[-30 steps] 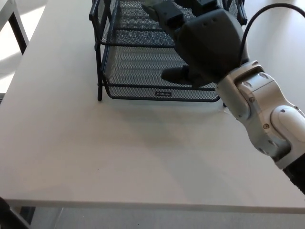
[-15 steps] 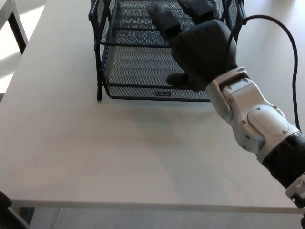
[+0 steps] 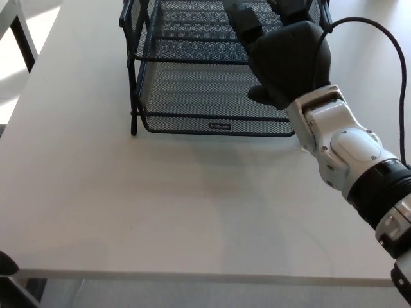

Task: The robot uses its right hand to grab the drawer kept on the middle of the desk and pull it out towards the robot

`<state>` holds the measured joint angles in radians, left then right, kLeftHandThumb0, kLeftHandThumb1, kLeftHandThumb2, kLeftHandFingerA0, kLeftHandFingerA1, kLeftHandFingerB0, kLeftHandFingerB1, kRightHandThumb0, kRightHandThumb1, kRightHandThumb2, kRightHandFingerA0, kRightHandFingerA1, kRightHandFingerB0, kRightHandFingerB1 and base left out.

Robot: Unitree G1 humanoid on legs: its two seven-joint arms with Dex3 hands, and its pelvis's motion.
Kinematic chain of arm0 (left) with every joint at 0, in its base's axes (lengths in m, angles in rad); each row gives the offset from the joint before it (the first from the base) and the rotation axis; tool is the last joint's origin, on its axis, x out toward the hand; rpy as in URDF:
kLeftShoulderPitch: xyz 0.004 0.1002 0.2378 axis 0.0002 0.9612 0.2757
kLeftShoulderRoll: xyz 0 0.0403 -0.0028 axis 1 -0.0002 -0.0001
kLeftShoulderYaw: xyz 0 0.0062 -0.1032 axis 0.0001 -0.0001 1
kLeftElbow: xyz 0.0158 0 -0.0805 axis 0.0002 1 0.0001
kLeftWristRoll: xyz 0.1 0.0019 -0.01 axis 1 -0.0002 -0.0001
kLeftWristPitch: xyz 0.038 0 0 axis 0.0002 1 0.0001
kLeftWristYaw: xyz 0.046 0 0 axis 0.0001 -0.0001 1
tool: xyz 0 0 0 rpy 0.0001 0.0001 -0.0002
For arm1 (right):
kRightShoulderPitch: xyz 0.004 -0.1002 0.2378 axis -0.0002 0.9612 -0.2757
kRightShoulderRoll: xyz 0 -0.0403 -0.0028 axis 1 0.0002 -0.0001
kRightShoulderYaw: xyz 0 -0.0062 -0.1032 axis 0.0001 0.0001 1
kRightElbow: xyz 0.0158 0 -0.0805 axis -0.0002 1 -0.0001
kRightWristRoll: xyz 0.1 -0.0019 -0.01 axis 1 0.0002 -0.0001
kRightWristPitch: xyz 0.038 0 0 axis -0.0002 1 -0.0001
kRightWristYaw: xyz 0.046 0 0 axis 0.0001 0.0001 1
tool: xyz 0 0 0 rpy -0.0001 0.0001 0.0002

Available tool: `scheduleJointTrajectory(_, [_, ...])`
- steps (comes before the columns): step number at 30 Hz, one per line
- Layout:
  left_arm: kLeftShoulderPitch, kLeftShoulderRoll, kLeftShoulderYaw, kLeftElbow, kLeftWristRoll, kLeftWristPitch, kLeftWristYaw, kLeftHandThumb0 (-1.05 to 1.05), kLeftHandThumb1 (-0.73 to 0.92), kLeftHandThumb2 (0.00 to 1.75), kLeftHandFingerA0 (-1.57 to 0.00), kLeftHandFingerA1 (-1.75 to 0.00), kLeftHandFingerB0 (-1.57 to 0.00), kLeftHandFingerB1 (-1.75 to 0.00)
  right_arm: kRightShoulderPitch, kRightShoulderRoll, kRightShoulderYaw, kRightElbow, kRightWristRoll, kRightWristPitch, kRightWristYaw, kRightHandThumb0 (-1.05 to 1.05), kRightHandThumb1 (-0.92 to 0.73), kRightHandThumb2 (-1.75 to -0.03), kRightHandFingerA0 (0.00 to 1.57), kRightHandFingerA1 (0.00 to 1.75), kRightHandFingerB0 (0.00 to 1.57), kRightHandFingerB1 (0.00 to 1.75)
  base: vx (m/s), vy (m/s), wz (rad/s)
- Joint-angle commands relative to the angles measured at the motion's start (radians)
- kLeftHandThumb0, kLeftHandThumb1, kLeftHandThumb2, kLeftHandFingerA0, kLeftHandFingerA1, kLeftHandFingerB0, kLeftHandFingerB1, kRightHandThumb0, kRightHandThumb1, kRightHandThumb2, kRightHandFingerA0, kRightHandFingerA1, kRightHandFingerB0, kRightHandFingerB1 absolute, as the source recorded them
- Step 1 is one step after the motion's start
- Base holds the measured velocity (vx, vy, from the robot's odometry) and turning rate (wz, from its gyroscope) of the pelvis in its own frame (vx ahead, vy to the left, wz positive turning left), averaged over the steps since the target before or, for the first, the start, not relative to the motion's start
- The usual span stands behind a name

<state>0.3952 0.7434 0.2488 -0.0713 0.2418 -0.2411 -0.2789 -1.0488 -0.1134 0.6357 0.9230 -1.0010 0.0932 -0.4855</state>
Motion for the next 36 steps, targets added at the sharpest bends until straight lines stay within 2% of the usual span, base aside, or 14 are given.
scheduleJointTrajectory(1, [-0.013, 0.019, -0.002, -0.003, 0.007, 0.005, -0.035, -0.28, 0.58, 0.58, -0.8, -0.87, -0.79, -0.58, -0.115, 0.009, 0.02, 0.122, -0.038, 0.005, -0.215, -0.41, -0.29, -0.85, 0.37, 0.69, 0.0, 0.49, 0.0, 0.0, 0.0])
scheduleJointTrajectory(2, [-0.019, 0.02, -0.002, 0.002, 0.005, -0.004, -0.033, -0.28, 0.58, 0.58, -0.8, -0.87, -0.79, -0.58, -0.122, 0.008, 0.021, 0.134, -0.035, -0.003, -0.225, -0.41, -0.29, -0.85, 0.37, 0.69, 0.0, 0.49, 0.0, 0.0, 0.0])
scheduleJointTrajectory(3, [-0.02, 0.02, -0.002, 0.004, 0.008, -0.009, -0.031, -0.29, 0.58, 0.57, -0.81, -0.88, -0.79, -0.57, -0.128, 0.01, 0.024, 0.145, -0.035, -0.005, -0.234, -0.59, -0.49, -0.55, 0.39, 0.72, 0.09, 0.45, 0.0, 0.0, 0.0])
scheduleJointTrajectory(4, [-0.024, 0.026, -0.001, 0.002, 0.01, -0.006, -0.035, -0.29, 0.59, 0.58, -0.8, -0.87, -0.79, -0.58, -0.132, 0.009, 0.025, 0.155, -0.033, -0.008, -0.239, -0.62, -0.38, -0.75, 0.43, 0.73, 0.07, 0.5, 0.0, 0.0, 0.0])
scheduleJointTrajectory(5, [-0.029, 0.031, -0.002, -0.002, 0.012, -0.001, -0.04, -0.29, 0.59, 0.58, -0.8, -0.87, -0.78, -0.58, -0.136, 0.005, 0.029, 0.168, -0.034, -0.018, -0.264, -0.59, -0.47, -0.55, 0.51, 0.75, 0.14, 0.44, 0.0, 0.0, 0.0])
scheduleJointTrajectory(10, [-0.069, 0.038, -0.007, 0.013, 0.0, -0.014, -0.051, -0.26, 0.57, 0.57, -0.81, -0.87, -0.8, -0.6, -0.161, -0.032, 0.083, 0.211, -0.07, -0.056, -0.303, -0.6, -0.38, -0.76, 0.76, 0.82, 0.1, 0.5, 0.0, 0.0, 0.0])
scheduleJointTrajectory(12, [-0.081, 0.043, -0.01, 0.011, 0.004, -0.005, -0.058, -0.26, 0.58, 0.57, -0.81, -0.88, -0.8, -0.6, -0.161, -0.041, 0.081, 0.217, -0.051, -0.094, -0.317, -0.59, -0.37, -0.74, 0.84, 0.85, 0.2, 0.53, 0.0, 0.0, 0.0])
scheduleJointTrajectory(13, [-0.083, 0.042, -0.009, 0.014, 0.003, -0.01, -0.059, -0.26, 0.58, 0.57, -0.81, -0.87, -0.8, -0.6, -0.163, -0.042, 0.088, 0.225, -0.052, -0.103, -0.328, -0.55, -0.47, -0.54, 0.9, 0.85, 0.26, 0.47, 0.0, 0.0, 0.0])
scheduleJointTrajectory(15, [-0.089, 0.041, -0.009, 0.011, 0.003, -0.005, -0.062, -0.26, 0.58, 0.58, -0.81, -0.87, -0.79, -0.58, -0.17, -0.053, 0.115, 0.233, -0.074, -0.099, -0.321, -0.56, -0.55, -0.57, 0.92, 1.04, 0.32, 0.5, 0.0, 0.0, 0.0])
scheduleJointTrajectory(19, [-0.095, 0.039, -0.007, 0.007, 0.0, 0.003, -0.072, -0.27, 0.58, 0.58, -0.81, -0.86, -0.79, -0.58, -0.182, -0.064, 0.157, 0.252, -0.093, -0.1, -0.35, -0.57, -0.56, -0.57, 1.0, 1.05, 0.38, 0.52, 0.0, 0.0, 0.0])
scheduleJointTrajectory(20, [-0.098, 0.035, -0.006, 0.018, -0.002, -0.013, -0.065, -0.26, 0.57, 0.57, -0.82, -0.88, -0.81, -0.6, -0.179, -0.065, 0.157, 0.256, -0.087, -0.129, -0.386, -0.48, -0.5, -0.55, 1.05, 1.03, 0.56, 0.54, 0.0, 0.0, 0.0])
scheduleJointTrajectory(23, [-0.099, 0.035, -0.006, 0.022, 0.001, -0.021, -0.066, -0.26, 0.58, 0.57, -0.82, -0.89, -0.8, -0.61, -0.179, -0.064, 0.165, 0.264, -0.083, -0.144, -0.402, -0.5, -0.53, -0.56, 1.04, 1.07, 0.87, 0.71, 0.0, 0.0, 0.0])
scheduleJointTrajectory(26, [-0.105, 0.033, -0.005, 0.025, 0.002, -0.017, -0.067, -0.27, 0.58, 0.57, -0.83, -0.88, -0.8, -0.59, -0.183, -0.061, 0.172, 0.269, -0.084, -0.151, -0.413, -0.52, -0.53, -0.57, 1.02, 1.09, 0.97, 0.71, 0.0, 0.0, 0.0])
scheduleJointTrajectory(36, [-0.102, 0.026, -0.001, 0.024, -0.001, -0.017, -0.071, -0.27, 0.58, 0.57, -0.8, -0.9, -0.8, -0.61, -0.168, -0.066, 0.181, 0.292, -0.078, -0.217, -0.531, -0.56, -0.55, -0.57, 1.05, 1.1, 0.96, 0.66, 0.0, 0.0, 0.0])
